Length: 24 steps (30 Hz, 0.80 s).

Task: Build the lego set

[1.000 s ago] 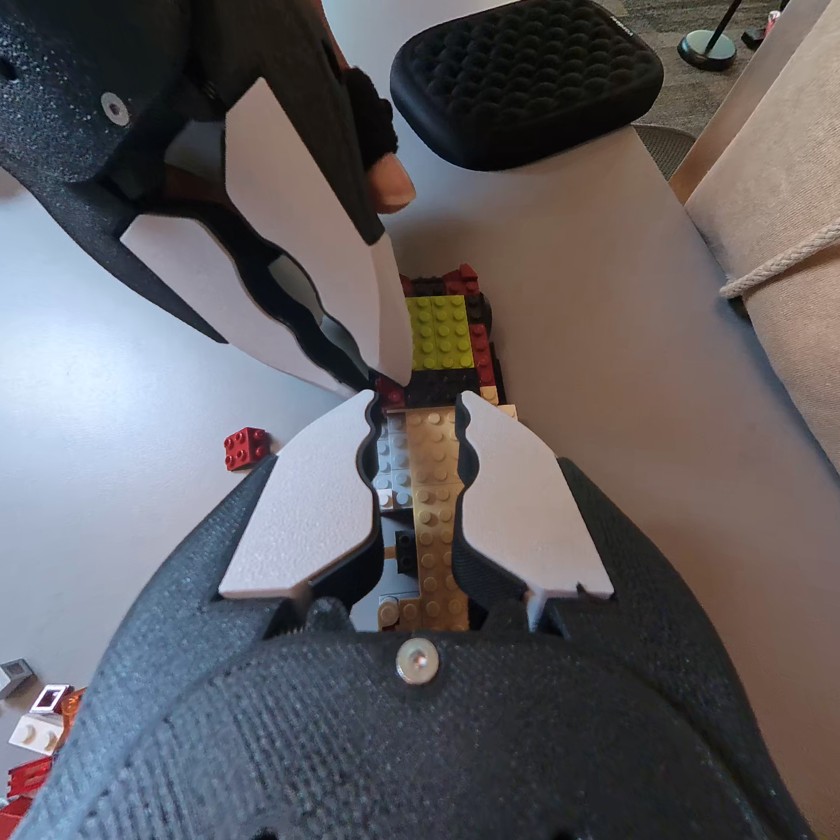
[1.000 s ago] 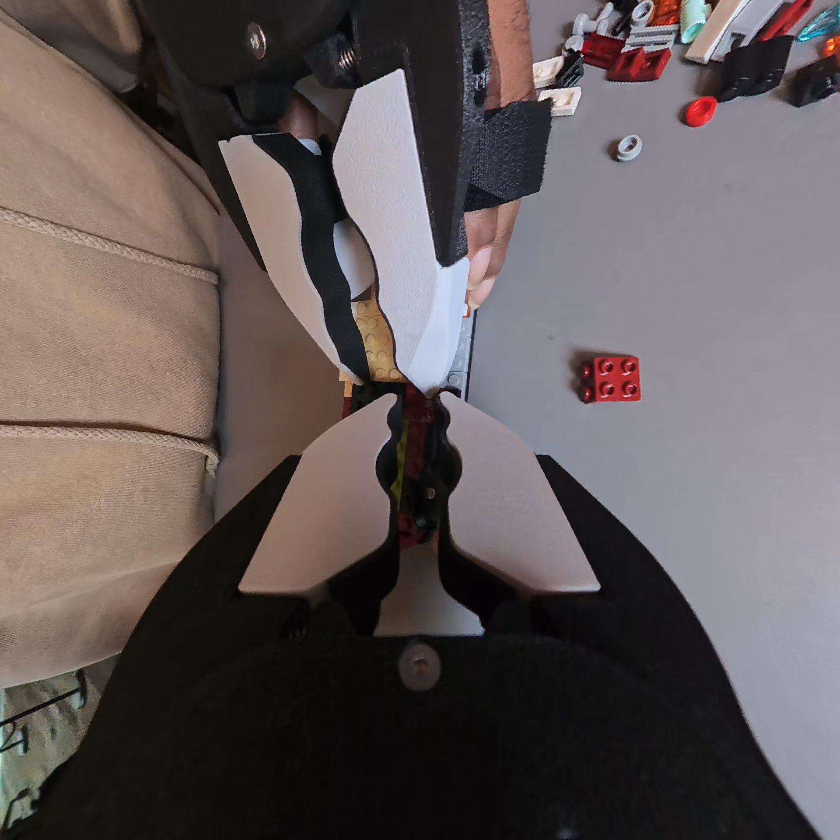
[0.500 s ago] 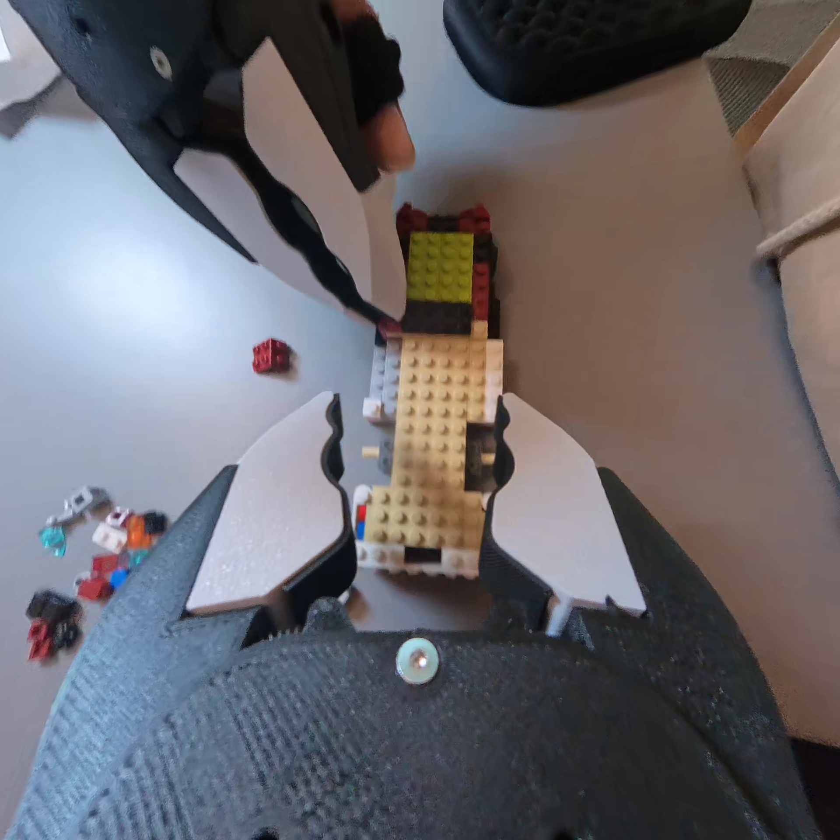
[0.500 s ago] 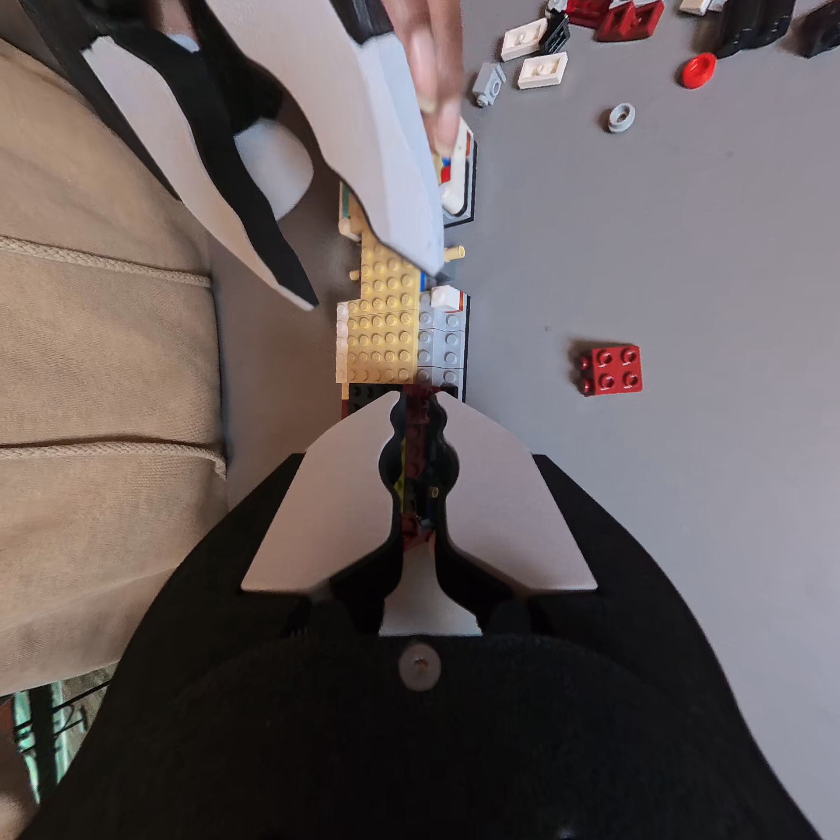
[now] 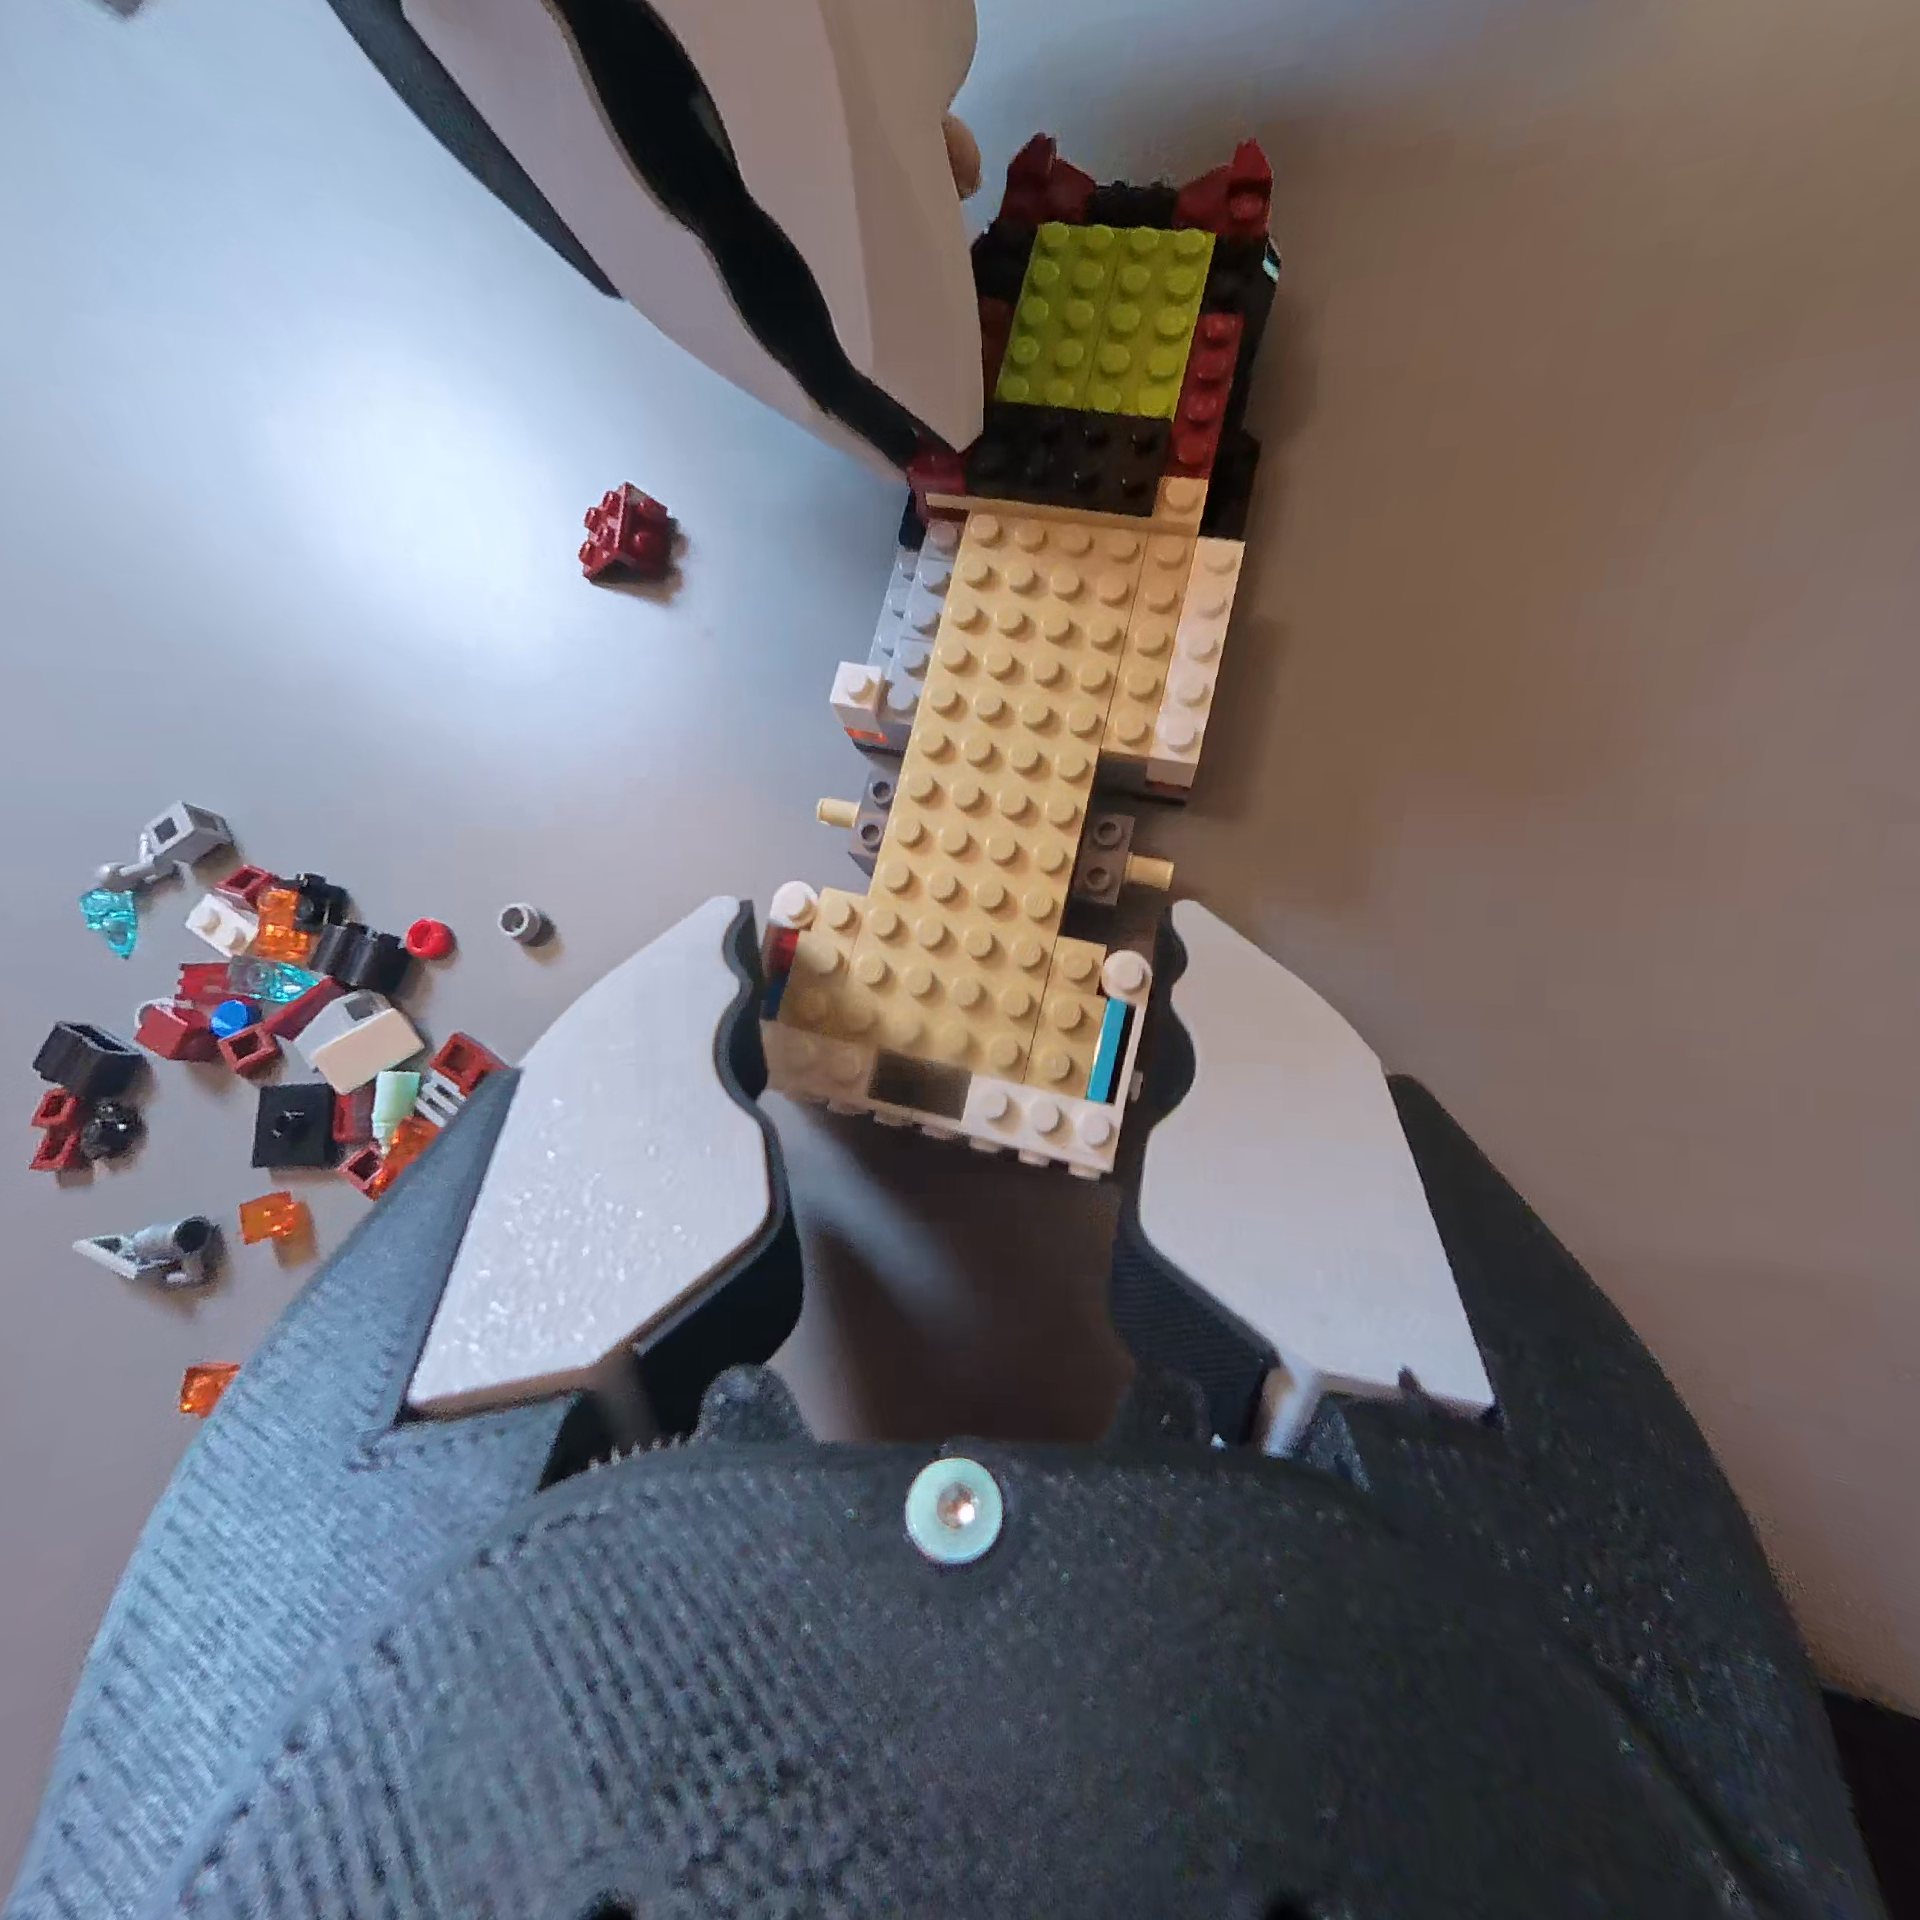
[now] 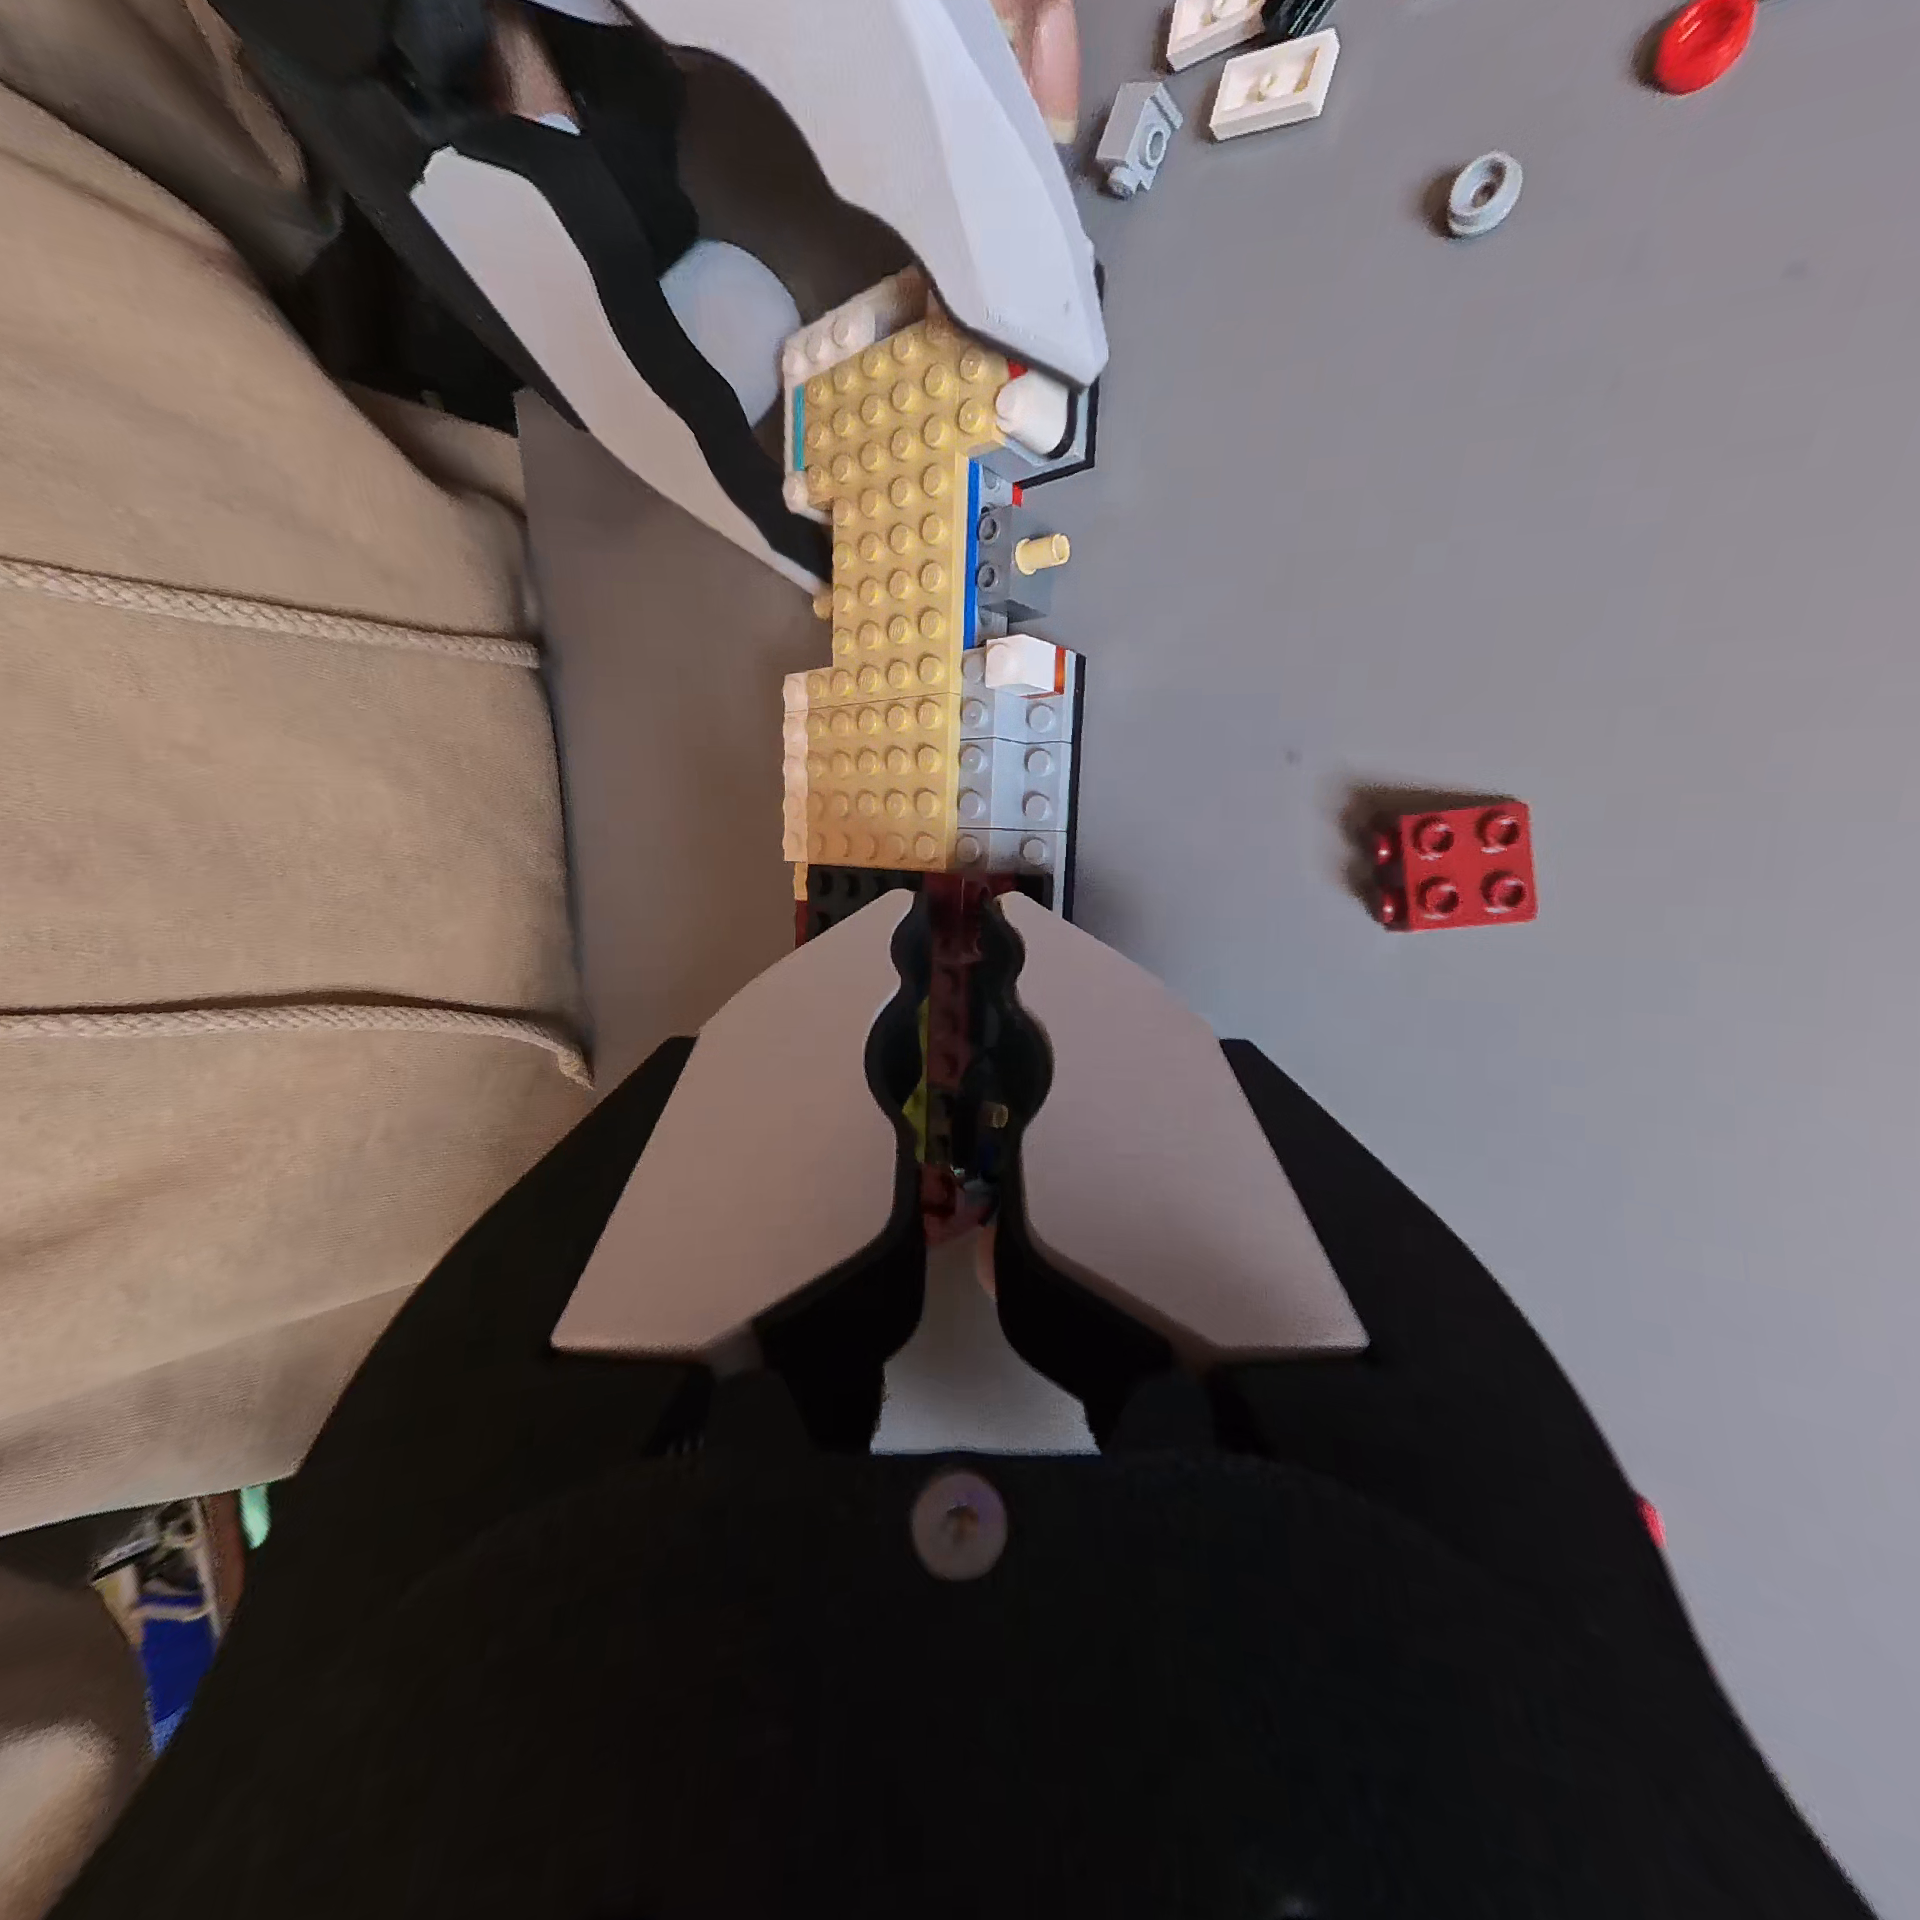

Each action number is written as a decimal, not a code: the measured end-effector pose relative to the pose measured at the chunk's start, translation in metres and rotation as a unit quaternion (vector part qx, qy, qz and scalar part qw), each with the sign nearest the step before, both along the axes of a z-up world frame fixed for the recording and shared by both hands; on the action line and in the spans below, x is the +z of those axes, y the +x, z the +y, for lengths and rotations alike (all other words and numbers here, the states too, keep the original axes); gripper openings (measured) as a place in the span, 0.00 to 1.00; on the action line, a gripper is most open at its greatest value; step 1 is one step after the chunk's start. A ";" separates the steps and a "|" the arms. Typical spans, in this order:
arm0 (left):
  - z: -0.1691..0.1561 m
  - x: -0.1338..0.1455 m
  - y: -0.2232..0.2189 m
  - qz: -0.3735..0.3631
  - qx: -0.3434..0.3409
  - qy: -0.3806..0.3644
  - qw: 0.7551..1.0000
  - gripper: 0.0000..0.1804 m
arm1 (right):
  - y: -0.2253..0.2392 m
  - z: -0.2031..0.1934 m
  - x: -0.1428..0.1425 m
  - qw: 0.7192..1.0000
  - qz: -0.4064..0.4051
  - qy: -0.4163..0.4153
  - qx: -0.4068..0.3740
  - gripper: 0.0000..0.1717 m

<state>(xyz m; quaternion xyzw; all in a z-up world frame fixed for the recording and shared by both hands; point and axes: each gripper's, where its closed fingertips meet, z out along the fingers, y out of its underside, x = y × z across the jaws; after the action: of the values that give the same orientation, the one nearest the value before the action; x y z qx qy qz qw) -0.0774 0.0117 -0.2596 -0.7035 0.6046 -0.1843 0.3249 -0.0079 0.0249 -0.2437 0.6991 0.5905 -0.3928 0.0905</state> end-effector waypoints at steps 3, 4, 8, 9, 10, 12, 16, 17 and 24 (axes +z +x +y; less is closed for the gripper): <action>-0.001 0.000 0.003 -0.006 0.000 0.001 1.000 0.39 | -0.001 -0.001 0.000 1.000 -0.010 -0.014 0.008 0.06; -0.001 0.000 0.003 -0.008 0.000 0.000 1.000 0.39 | -0.001 -0.002 0.000 1.000 -0.014 -0.017 0.010 0.06; -0.001 0.000 0.003 -0.015 -0.001 0.001 1.000 0.39 | -0.001 -0.002 0.000 0.999 -0.020 -0.027 0.011 0.06; -0.001 0.000 0.003 -0.016 -0.002 0.001 1.000 0.39 | -0.001 -0.002 0.000 0.999 -0.017 -0.030 0.008 0.06; -0.001 0.000 0.002 -0.017 -0.003 0.002 1.000 0.39 | -0.002 -0.003 0.000 0.999 -0.013 -0.031 0.004 0.06; -0.001 0.000 0.002 -0.020 -0.006 0.001 1.000 0.40 | -0.003 -0.004 0.000 1.000 0.003 -0.021 0.000 0.06; -0.001 0.000 0.002 -0.024 -0.006 0.004 1.000 0.40 | -0.003 -0.002 0.001 1.000 0.027 -0.003 -0.008 0.06; -0.001 0.000 0.002 -0.025 -0.006 0.004 1.000 0.40 | -0.003 -0.002 0.002 0.999 0.031 -0.002 -0.008 0.06; 0.000 0.001 0.003 -0.033 -0.006 0.007 0.999 0.40 | 0.001 0.002 0.011 0.999 0.054 0.006 -0.006 0.11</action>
<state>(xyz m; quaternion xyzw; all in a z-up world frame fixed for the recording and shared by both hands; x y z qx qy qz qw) -0.0748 0.0112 -0.2590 -0.6912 0.5989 -0.2055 0.3483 -0.0070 0.0273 -0.2329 0.6809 0.5929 -0.4267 0.0517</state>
